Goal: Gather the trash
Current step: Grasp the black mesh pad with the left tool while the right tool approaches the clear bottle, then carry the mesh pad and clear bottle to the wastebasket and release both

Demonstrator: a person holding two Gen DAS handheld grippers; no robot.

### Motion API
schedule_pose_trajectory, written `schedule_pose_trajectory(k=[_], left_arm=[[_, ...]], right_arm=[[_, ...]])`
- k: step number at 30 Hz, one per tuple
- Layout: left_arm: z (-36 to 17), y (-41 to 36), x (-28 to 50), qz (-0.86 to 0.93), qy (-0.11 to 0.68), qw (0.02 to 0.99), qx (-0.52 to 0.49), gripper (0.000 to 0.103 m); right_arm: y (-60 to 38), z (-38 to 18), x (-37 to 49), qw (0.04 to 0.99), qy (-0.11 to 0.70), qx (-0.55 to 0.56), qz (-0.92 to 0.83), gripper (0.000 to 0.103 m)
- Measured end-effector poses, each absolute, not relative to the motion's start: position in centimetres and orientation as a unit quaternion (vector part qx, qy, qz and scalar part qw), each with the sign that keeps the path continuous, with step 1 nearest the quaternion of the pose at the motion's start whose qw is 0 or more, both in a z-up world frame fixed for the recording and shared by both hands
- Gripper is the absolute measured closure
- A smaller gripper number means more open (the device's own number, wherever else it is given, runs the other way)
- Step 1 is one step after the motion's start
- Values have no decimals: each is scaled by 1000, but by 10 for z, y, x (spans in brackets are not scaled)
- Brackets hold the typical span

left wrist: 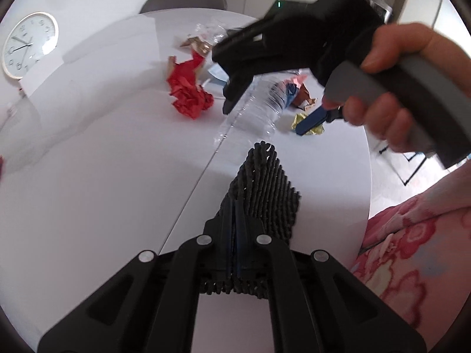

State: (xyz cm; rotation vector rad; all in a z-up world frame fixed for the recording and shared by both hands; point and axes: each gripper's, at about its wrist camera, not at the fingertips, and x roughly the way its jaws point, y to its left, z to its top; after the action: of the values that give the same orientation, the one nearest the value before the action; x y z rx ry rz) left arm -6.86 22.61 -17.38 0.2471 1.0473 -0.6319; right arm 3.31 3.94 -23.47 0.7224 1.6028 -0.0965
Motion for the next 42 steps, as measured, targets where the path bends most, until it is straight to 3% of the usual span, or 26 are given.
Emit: schedule_pose_trajectory(k=[2, 6, 21, 28, 42], left_arm=[[-171, 232, -75, -289, 487, 817, 111, 101], [-166, 237, -80, -276, 483, 825, 100, 101], [-133, 204, -90, -284, 449, 839, 114, 101], [-111, 167, -79, -318, 431, 836, 121, 101], [-87, 102, -68, -364, 399, 829, 143, 101]], right_arm=[[46, -240, 35, 633, 703, 321, -30, 7], [52, -244, 34, 633, 702, 326, -1, 29], [-9, -182, 24, 702, 624, 330, 97, 34], [-82, -138, 4, 753, 562, 331, 85, 36], [-155, -98, -32, 804, 516, 288, 63, 41]])
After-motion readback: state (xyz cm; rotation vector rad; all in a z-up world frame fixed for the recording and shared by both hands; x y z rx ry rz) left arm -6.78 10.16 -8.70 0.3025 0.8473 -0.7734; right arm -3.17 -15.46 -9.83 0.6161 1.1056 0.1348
